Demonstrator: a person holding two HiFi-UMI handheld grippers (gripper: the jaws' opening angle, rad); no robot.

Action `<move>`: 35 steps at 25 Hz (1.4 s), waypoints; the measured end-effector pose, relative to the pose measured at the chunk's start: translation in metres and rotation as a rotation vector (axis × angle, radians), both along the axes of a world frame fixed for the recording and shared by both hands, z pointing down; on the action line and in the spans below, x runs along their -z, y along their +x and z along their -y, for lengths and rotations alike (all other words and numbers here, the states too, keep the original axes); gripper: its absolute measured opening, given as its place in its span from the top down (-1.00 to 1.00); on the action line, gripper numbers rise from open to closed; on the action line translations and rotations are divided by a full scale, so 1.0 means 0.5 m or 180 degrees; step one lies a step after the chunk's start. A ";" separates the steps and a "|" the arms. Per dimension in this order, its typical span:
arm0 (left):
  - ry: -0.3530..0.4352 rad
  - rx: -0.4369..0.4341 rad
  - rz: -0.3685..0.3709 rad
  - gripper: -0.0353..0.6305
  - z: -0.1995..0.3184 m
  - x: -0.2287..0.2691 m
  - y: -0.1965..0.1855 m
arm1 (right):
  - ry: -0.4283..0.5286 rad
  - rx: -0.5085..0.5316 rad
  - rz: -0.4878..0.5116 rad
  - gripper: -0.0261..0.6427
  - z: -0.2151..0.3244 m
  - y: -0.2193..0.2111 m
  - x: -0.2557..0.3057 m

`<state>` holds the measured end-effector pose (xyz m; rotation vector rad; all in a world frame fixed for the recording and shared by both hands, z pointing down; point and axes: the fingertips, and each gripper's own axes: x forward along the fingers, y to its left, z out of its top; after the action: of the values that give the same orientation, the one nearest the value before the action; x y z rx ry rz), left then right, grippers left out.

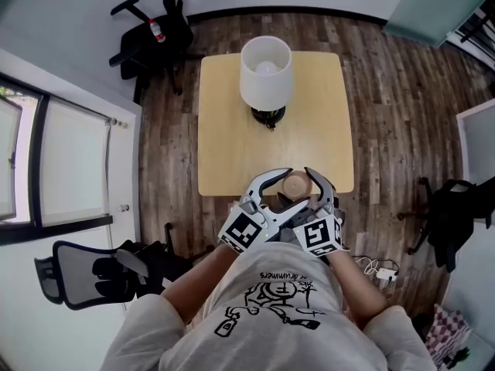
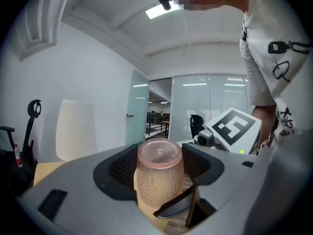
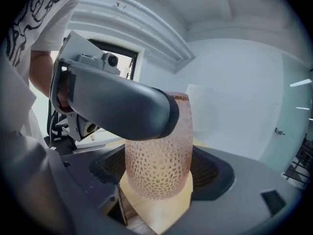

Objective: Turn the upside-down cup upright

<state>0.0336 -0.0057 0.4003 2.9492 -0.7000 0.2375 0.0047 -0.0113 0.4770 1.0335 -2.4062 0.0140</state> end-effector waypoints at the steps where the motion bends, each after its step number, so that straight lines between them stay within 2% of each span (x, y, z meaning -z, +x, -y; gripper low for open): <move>1: -0.0023 0.0013 0.0040 0.02 0.003 -0.014 0.002 | -0.0058 0.0007 -0.0003 -0.18 0.002 0.000 -0.016; 8: -0.0076 0.0049 0.0208 0.02 0.032 -0.108 0.010 | -0.0254 0.0048 -0.0102 -0.18 0.029 0.002 -0.112; 13: -0.0223 0.0074 0.0281 0.02 0.054 -0.196 0.017 | -0.0403 0.0075 -0.0208 -0.18 0.046 0.009 -0.202; 17: -0.0259 0.0127 0.0382 0.02 0.067 -0.251 0.017 | -0.0487 0.0101 -0.0183 -0.18 0.057 0.005 -0.256; 26: -0.0285 0.0177 0.0689 0.02 0.077 -0.348 0.012 | -0.0575 0.0113 -0.0118 -0.18 0.067 -0.010 -0.349; 35: -0.0293 0.0194 0.0750 0.01 0.083 -0.408 0.013 | -0.0602 0.0113 -0.0125 -0.18 0.074 -0.011 -0.406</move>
<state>0.0399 -0.0472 0.6042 2.8348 -0.7815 0.6021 -0.0007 -0.0482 0.6801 0.8960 -2.3357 0.2030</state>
